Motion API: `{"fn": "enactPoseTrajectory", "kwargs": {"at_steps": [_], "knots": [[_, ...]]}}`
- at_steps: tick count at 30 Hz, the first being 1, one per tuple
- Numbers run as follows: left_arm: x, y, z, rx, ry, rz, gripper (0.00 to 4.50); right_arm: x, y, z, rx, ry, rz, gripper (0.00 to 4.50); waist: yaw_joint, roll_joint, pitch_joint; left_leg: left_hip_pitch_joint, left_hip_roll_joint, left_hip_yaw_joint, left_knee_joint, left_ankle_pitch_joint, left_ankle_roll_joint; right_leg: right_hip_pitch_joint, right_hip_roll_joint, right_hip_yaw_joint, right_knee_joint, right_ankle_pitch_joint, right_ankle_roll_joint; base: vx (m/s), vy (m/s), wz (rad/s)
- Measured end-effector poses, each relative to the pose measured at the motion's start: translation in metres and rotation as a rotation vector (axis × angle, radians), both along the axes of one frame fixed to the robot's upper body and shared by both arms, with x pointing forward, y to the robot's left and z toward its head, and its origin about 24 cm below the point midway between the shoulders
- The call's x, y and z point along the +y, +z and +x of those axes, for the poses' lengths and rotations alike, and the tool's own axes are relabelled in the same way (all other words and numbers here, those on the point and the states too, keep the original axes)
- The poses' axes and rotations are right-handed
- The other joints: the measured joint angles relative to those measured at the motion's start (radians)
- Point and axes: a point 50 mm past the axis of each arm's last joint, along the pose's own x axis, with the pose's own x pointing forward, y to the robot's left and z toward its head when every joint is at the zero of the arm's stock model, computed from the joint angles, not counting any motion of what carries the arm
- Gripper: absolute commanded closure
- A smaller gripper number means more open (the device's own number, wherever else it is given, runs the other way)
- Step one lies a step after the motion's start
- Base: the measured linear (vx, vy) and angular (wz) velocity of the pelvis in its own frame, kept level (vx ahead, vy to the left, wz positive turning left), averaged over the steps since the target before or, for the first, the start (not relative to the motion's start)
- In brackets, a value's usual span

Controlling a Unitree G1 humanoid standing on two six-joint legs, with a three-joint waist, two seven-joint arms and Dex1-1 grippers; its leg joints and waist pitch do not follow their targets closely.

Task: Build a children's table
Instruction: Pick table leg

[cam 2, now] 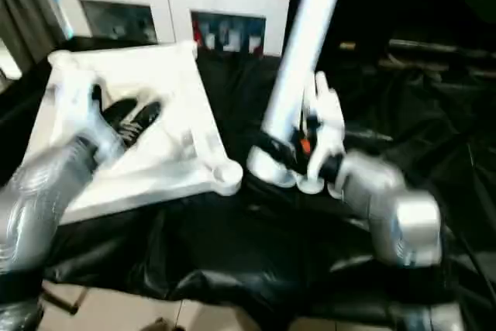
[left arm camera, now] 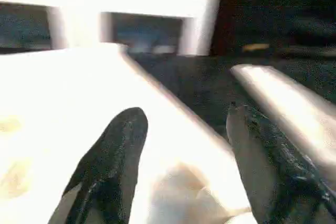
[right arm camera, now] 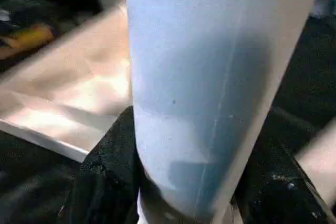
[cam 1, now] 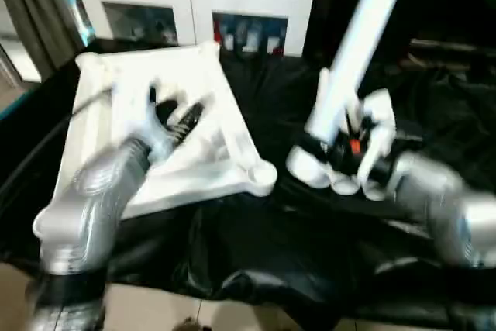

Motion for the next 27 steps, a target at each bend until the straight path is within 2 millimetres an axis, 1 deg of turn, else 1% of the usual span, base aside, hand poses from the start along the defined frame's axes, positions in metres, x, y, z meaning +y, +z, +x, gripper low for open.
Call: {"fn": "enactPoseTrajectory", "kwargs": {"at_steps": [2,5,6,8,9,11,13,14,16,18,19,24,26,27], "knots": [[0.002,-0.006,-0.005,0.003,0.05,0.021,1.68,0.001,-0.003,-0.001,-0.013,-0.043,-0.011,2.61,0.003,0.001,0.0,0.0,0.0,0.0,0.0,0.0,0.0,0.0,0.0,-0.001,0.0,0.0,0.0,0.0,0.0,0.0],[0.001,-0.021,-0.024,-0.003,0.058,-0.001,1.68,-0.004,0.006,-0.006,-0.171,-0.183,-0.052,2.61,0.002,0.007,-0.002,-0.001,0.0,0.0,0.0,0.0,0.0,0.001,0.0,0.0,-0.005,-0.001,0.001,0.0,0.0,0.0],[0.001,-0.026,-0.028,0.006,0.068,-0.007,1.68,-0.008,0.011,-0.007,-0.222,-0.22,-0.07,2.61,0.001,0.007,-0.002,-0.001,0.0,0.0,0.0,0.0,0.0,0.001,0.0,0.0,-0.005,-0.001,0.001,0.0,0.0,0.0],[0.001,-0.027,-0.029,-0.016,0.111,-0.015,1.68,-0.012,0.018,-0.009,-0.277,-0.264,-0.066,2.61,0.0,0.007,-0.003,-0.001,0.0,-0.001,0.0,0.0,0.0,0.001,0.0,-0.001,-0.006,-0.001,0.001,0.0,0.0,0.0],[0.0,-0.026,-0.029,-0.041,0.148,-0.032,1.68,-0.013,0.021,-0.01,-0.302,-0.298,-0.042,2.61,-0.002,0.009,-0.004,0.001,0.0,-0.001,0.0,0.0,0.0,0.003,0.0,-0.001,-0.008,-0.001,0.001,0.0,0.0,0.0],[-0.002,-0.025,-0.03,-0.06,0.179,-0.046,1.68,-0.016,0.02,-0.012,-0.305,-0.342,-0.03,2.61,-0.005,0.012,-0.006,0.002,0.0,-0.002,0.0,0.0,0.0,0.004,0.0,-0.002,-0.01,-0.001,0.001,0.0,0.0,0.0],[0.0,-0.031,-0.034,-0.056,0.207,-0.024,1.68,-0.018,0.012,-0.016,-0.242,-0.362,0.005,2.61,-0.017,0.016,-0.01,0.002,0.0,-0.003,-0.001,0.0,0.0,0.006,0.001,-0.004,-0.015,-0.001,0.001,0.0,0.0,0.0],[0.002,-0.038,-0.038,-0.031,0.218,-0.007,1.68,-0.019,0.003,-0.021,-0.194,-0.368,0.015,2.61,-0.026,0.016,-0.01,0.001,0.0,-0.003,-0.001,0.0,0.0,0.007,0.0,-0.004,-0.016,-0.001,0.001,0.0,0.0,0.0],[0.007,-0.048,-0.044,0.009,0.23,0.037,1.68,-0.019,-0.015,-0.03,-0.127,-0.372,0.002,2.61,-0.032,0.017,-0.01,0.0,-0.001,-0.004,-0.001,0.0,0.001,0.006,0.0,-0.004,-0.017,-0.001,0.002,0.0,0.0,0.0],[0.011,-0.049,-0.045,0.014,0.252,0.055,1.68,-0.015,-0.026,-0.035,-0.09,-0.367,0.016,2.61,-0.039,0.018,-0.01,0.0,-0.001,-0.004,-0.001,0.0,0.001,0.004,0.0,-0.004,-0.017,-0.001,0.002,0.0,0.0,0.0],[0.012,-0.048,-0.045,0.006,0.258,0.06,1.68,-0.014,-0.027,-0.036,-0.084,-0.362,0.034,2.61,-0.041,0.018,-0.01,0.0,-0.001,-0.004,-0.001,0.0,0.001,0.005,0.0,-0.004,-0.016,-0.001,0.002,0.0,0.0,0.0],[0.017,-0.043,-0.045,-0.039,0.261,0.124,1.68,-0.007,-0.031,-0.034,-0.079,-0.328,0.047,2.61,-0.043,0.015,-0.011,0.0,-0.002,-0.008,-0.001,0.0,0.001,0.005,0.0,-0.006,-0.017,-0.001,0.002,0.0,0.0,0.0],[0.015,-0.042,-0.045,-0.045,0.252,0.121,1.68,-0.003,-0.032,-0.034,-0.074,-0.298,0.034,2.61,-0.037,0.015,-0.011,0.0,-0.004,-0.006,-0.001,0.0,0.001,0.005,-0.003,-0.004,-0.017,-0.001,0.002,0.0,0.0,0.0],[0.013,-0.042,-0.045,-0.048,0.244,0.126,1.68,-0.002,-0.033,-0.034,-0.078,-0.293,0.022,2.61,-0.026,0.013,-0.01,-0.006,-0.009,-0.008,0.0,-0.002,0.007,0.007,-0.014,-0.008,-0.016,0.0,0.003,0.0,0.0,0.0]]}}
